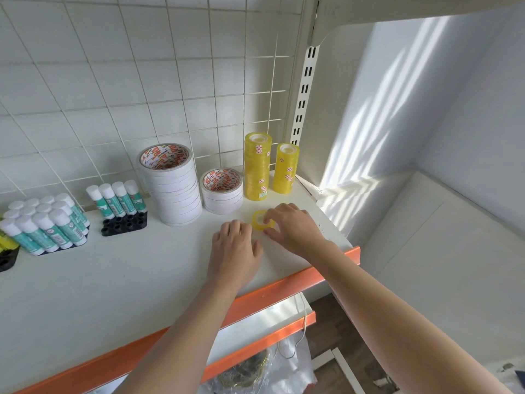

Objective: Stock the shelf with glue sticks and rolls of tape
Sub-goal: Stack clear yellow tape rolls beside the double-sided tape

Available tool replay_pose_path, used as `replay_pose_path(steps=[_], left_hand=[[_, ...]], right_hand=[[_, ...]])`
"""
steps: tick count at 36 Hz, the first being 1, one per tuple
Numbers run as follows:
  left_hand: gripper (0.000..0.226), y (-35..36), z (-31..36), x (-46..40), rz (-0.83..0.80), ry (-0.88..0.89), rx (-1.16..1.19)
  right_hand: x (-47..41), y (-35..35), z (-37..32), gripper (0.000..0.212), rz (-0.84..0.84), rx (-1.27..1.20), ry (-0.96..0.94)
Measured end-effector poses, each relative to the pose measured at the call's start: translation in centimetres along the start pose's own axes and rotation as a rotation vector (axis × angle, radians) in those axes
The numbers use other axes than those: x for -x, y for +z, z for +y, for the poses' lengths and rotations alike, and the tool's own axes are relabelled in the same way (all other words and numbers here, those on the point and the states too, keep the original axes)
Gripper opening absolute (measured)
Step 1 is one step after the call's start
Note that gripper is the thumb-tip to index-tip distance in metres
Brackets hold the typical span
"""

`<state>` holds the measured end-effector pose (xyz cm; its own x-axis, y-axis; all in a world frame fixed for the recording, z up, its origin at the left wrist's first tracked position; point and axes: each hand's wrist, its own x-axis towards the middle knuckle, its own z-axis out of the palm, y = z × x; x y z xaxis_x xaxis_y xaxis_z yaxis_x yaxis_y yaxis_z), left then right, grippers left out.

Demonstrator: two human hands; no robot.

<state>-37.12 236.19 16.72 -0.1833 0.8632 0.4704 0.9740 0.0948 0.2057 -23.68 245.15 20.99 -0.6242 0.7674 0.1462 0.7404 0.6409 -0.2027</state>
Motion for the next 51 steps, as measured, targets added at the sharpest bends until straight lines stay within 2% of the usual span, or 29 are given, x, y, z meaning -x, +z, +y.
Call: replay_pose_path(steps=[3, 6, 11, 15, 22, 29, 34, 44, 51], left_hand=[[0.015, 0.1, -0.1, 0.1, 0.005, 0.005, 0.007], [0.014, 0.2, -0.1, 0.1, 0.028, 0.012, -0.004], [0.016, 0.1, 0.0, 0.0, 0.025, 0.003, 0.006], [0.015, 0.3, -0.1, 0.1, 0.003, -0.006, 0.02], [0.017, 0.2, 0.0, 0.1, -0.017, -0.017, 0.025], [0.016, -0.1, 0.1, 0.1, -0.053, -0.026, 0.022], [0.019, -0.2, 0.0, 0.0, -0.093, -0.031, 0.036], [0.016, 0.2, -0.1, 0.1, -0.006, -0.01, 0.019], [0.016, 0.1, -0.1, 0.1, -0.024, -0.013, 0.018]], right_hand=[[0.3, -0.2, 0.0, 0.024, 0.105, -0.005, 0.006], [0.6, -0.7, 0.5, 0.021, 0.302, -0.064, 0.025], [0.0, -3.3, 1.3, 0.031, 0.551, -0.11, 0.044], [-1.5, -5.5, 1.9, 0.026, 0.648, -0.156, 0.111], [-5.7, -8.1, 2.6, 0.025, 0.602, -0.126, 0.208], [-7.7, -8.3, 3.2, 0.028, 0.408, -0.104, 0.259], [-8.0, -7.8, 3.5, 0.029, 0.368, -0.136, 0.253], [-8.2, -7.7, 3.3, 0.03, 0.329, -0.181, 0.263], [-8.5, -7.9, 3.1, 0.03, 0.311, -0.152, 0.267]])
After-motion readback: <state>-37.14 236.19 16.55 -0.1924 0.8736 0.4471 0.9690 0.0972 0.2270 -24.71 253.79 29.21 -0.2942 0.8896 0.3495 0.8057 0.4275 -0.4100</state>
